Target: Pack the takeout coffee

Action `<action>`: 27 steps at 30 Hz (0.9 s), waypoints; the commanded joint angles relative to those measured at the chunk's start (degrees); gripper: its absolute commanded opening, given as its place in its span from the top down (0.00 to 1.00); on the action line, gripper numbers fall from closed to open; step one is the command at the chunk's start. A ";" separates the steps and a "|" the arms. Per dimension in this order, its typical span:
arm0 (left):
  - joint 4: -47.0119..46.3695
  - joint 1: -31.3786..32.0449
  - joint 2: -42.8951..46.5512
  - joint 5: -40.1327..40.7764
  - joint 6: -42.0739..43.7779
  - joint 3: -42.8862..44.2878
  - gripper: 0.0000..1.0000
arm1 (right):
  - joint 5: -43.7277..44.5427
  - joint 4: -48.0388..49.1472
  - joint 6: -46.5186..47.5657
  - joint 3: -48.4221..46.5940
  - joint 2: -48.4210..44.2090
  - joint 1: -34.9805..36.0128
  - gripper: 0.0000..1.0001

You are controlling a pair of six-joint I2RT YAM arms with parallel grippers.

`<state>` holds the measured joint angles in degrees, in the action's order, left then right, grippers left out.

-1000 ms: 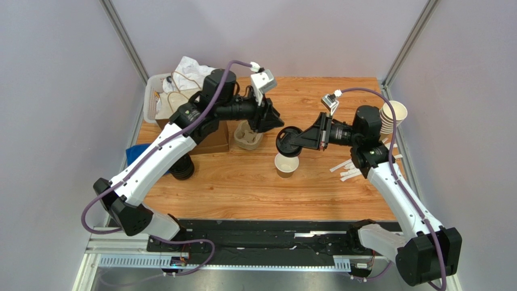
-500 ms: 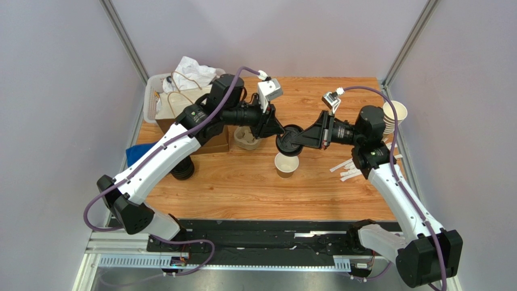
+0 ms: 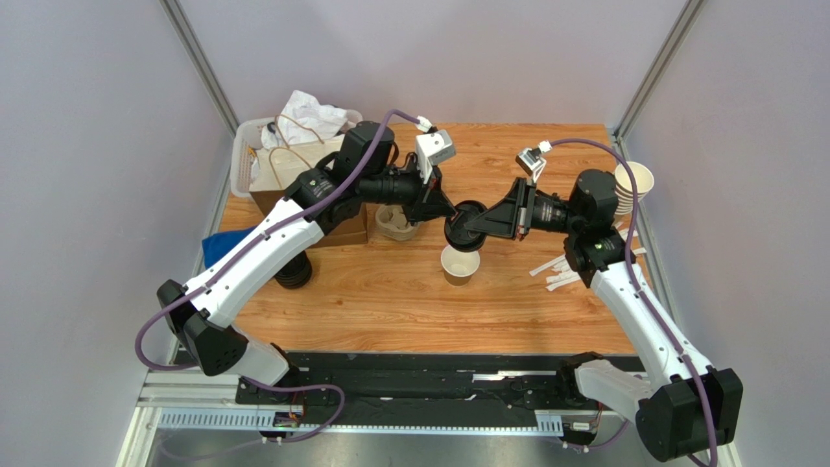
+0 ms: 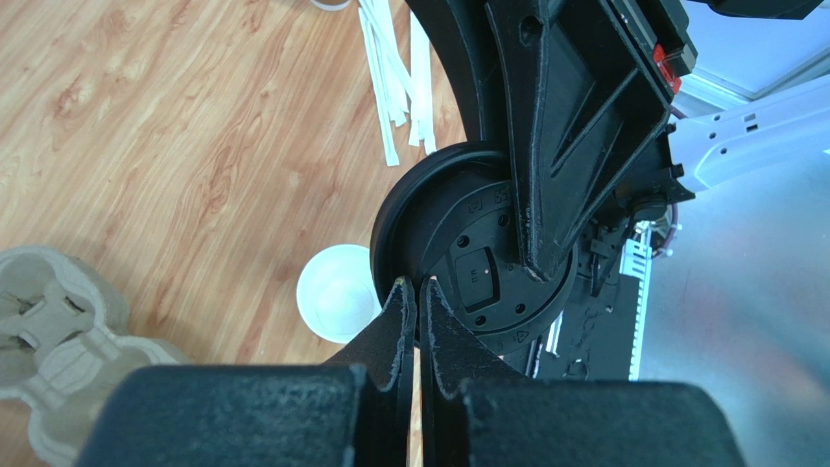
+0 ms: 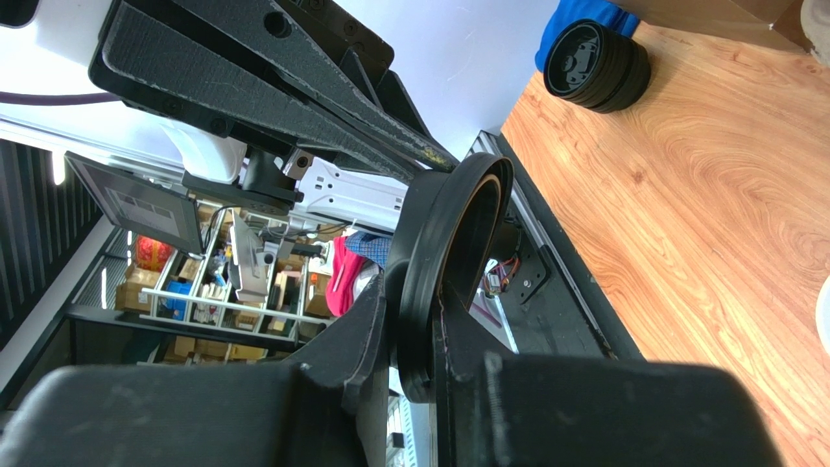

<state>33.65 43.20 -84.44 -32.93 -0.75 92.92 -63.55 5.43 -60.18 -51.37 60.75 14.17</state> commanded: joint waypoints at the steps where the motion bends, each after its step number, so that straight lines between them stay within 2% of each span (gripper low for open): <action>1: 2.29 0.39 -0.72 -1.70 0.75 0.24 1.00 | 0.09 -0.66 0.68 -0.91 -0.28 -0.29 1.00; 3: 3.00 0.39 -0.81 -1.62 0.67 0.33 1.00 | 0.70 -3.74 3.83 -1.71 -0.02 -0.29 0.96; 5: 3.61 0.39 -0.98 -0.13 2.06 0.33 1.00 | 1.58 -11.21 7.86 -3.55 0.33 -0.81 0.78; 6: 4.23 0.39 -1.16 0.66 2.51 0.85 1.00 | 2.46 -12.97 9.02 -3.99 0.33 -1.51 0.66; 7: 5.62 0.39 -1.77 1.54 2.86 1.20 1.00 | 3.16 -17.08 9.90 -4.26 0.33 -2.13 0.39; 9: 8.34 0.39 -2.65 3.48 4.79 2.86 1.00 | 4.48 -21.23 13.06 -5.40 0.42 -4.49 0.19; 10: 9.15 0.39 -3.53 4.70 5.41 3.31 1.00 | 4.49 -25.69 14.38 -5.84 0.59 -5.38 0.02; 11: 9.85 0.39 -3.97 5.32 6.28 3.92 1.00 | 4.23 -28.08 18.13 -6.89 0.86 -6.43 0.00; 15: 13.89 0.66 -8.62 8.40 9.00 5.86 1.00 | 7.54 -43.96 31.65 -9.35 1.12 -13.10 0.00; 18: 15.21 1.80 -12.39 12.97 10.77 7.27 1.00 | 11.77 -49.45 38.79 -9.45 0.60 -16.71 0.02; 21: 17.14 2.94 -16.61 16.57 11.21 10.08 1.00 | 12.22 -49.99 41.46 -8.14 -0.11 -17.34 0.16; 22: 17.59 3.12 -17.59 17.62 11.21 10.69 1.00 | 11.87 -49.99 41.46 -7.61 -0.45 -17.34 0.28; 24: 18.38 3.47 -20.22 18.60 10.95 12.45 1.00 | 10.90 -49.21 41.38 -5.77 -0.55 -17.34 0.43; 27: 19.17 3.91 -23.56 19.74 11.04 14.65 1.00 | 9.24 -47.28 40.41 -3.65 0.15 -17.34 0.53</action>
<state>50.46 46.44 -105.51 -16.45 8.56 103.20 -53.10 -41.89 -22.37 -57.25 61.47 -3.20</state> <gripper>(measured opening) 0.008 0.523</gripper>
